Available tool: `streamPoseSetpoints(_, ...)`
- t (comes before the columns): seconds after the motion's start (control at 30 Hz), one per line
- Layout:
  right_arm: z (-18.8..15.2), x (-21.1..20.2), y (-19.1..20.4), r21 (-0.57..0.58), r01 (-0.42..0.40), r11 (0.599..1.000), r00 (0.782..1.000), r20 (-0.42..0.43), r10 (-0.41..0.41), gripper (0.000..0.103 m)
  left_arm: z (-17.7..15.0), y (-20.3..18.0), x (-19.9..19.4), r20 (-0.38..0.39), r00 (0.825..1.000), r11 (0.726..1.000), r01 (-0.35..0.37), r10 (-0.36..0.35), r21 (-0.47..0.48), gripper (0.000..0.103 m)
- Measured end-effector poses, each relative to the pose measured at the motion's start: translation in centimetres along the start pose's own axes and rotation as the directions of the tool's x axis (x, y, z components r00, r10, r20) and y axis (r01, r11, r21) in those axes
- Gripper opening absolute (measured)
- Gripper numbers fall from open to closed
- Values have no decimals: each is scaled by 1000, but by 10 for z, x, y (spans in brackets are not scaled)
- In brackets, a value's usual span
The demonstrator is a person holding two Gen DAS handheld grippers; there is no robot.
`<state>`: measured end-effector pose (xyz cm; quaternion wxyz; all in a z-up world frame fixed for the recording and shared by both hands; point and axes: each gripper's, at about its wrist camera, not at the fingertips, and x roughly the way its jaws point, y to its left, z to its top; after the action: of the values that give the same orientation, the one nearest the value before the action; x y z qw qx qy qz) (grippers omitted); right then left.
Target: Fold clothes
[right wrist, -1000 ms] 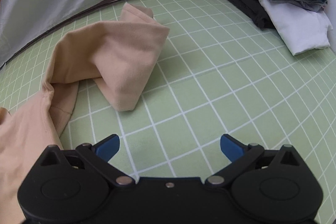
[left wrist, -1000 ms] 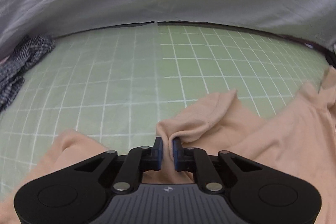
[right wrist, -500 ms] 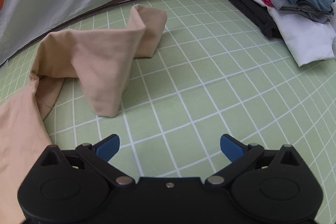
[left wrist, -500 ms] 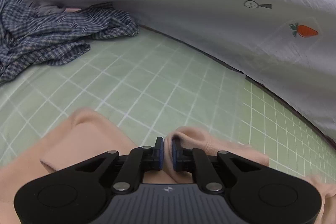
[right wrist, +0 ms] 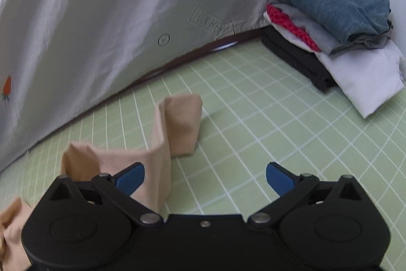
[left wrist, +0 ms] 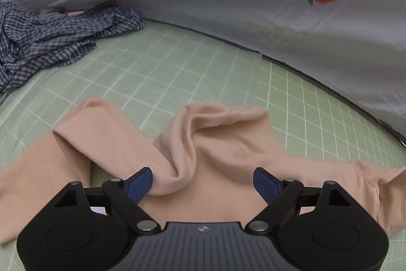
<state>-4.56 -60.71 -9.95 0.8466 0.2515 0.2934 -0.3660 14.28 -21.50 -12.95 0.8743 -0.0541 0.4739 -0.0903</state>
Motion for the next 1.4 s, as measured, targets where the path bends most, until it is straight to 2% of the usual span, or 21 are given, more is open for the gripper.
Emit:
streamPoseSetpoints(0.17,23,33,10,36,-62,997,998,-9,62,101,-25,-11,3,-106,994,999,34,-37,-25,87)
streamPoseSetpoints(0.27,24,57,12,83,-126,989,990,-61,131,88,-35,-17,-2,-132,990,999,50,-51,-15,87)
streamPoseSetpoints(0.3,20,59,11,89,-146,985,986,-70,153,75,-37,-19,-4,-141,989,999,53,-53,-1,87)
streamPoseSetpoints(0.33,15,59,10,89,-167,982,982,-70,173,49,-39,-21,-6,-149,987,998,56,-53,13,87)
streamPoseSetpoints(0.37,11,59,9,89,-188,978,979,-70,194,30,-40,-23,-8,-150,987,998,57,-53,21,87)
streamPoseSetpoints(0.4,6,59,8,89,-208,974,974,-70,215,5,-41,-24,-11,-151,987,998,58,-53,29,87)
streamPoseSetpoints(0.43,1,59,7,89,-229,969,970,-70,235,4,-42,-24,-15,-143,988,998,60,-54,34,87)
streamPoseSetpoints(0.53,-9,20,-2,18,-233,972,972,21,232,4,-43,-26,-24,-125,990,996,69,-62,52,87)
streamPoseSetpoints(0.6,-18,-19,-4,-16,-199,980,975,99,200,4,-44,-28,-28,-123,990,995,72,-64,64,87)
streamPoseSetpoints(0.7,-45,-58,-15,-12,-114,993,984,134,115,5,-49,-32,-31,-138,988,993,80,-68,88,87)
streamPoseSetpoints(0.77,-69,-58,-29,14,-68,998,997,42,68,8,-55,-36,-35,-147,986,989,94,-77,112,87)
streamPoseSetpoints(0.83,-92,-54,-46,66,-32,997,997,-69,36,25,-61,-41,-39,-157,984,985,108,-86,136,87)
streamPoseSetpoints(0.87,-100,-54,-56,125,-29,992,994,-102,42,27,-66,-44,-43,-162,982,981,119,-94,155,87)
streamPoseSetpoints(0.93,-108,-57,-70,207,-32,978,991,-118,57,44,-76,-47,-49,-173,980,974,134,-102,184,87)
streamPoseSetpoints(1.07,-109,-62,-93,297,-20,955,994,-97,51,57,-98,-49,-62,-195,976,968,140,-99,209,87)
streamPoseSetpoints(1.13,-108,-62,-104,305,18,952,995,-101,13,66,-107,-47,-72,-189,978,971,128,-90,202,87)
streamPoseSetpoints(1.23,-104,-58,-113,244,69,967,993,-108,-44,75,-118,-44,-87,-169,983,981,95,-67,168,87)
streamPoseSetpoints(1.3,-102,-53,-120,235,53,970,993,-116,-26,76,-127,-41,-97,-157,986,988,68,-46,138,87)
streamPoseSetpoints(1.37,-99,-46,-128,231,5,973,992,-122,24,73,-139,-40,-105,-160,987,994,32,-14,108,87)
streamPoseSetpoints(1.4,-97,-44,-130,209,-24,978,992,-120,49,55,-146,-41,-108,-163,987,995,17,0,99,87)
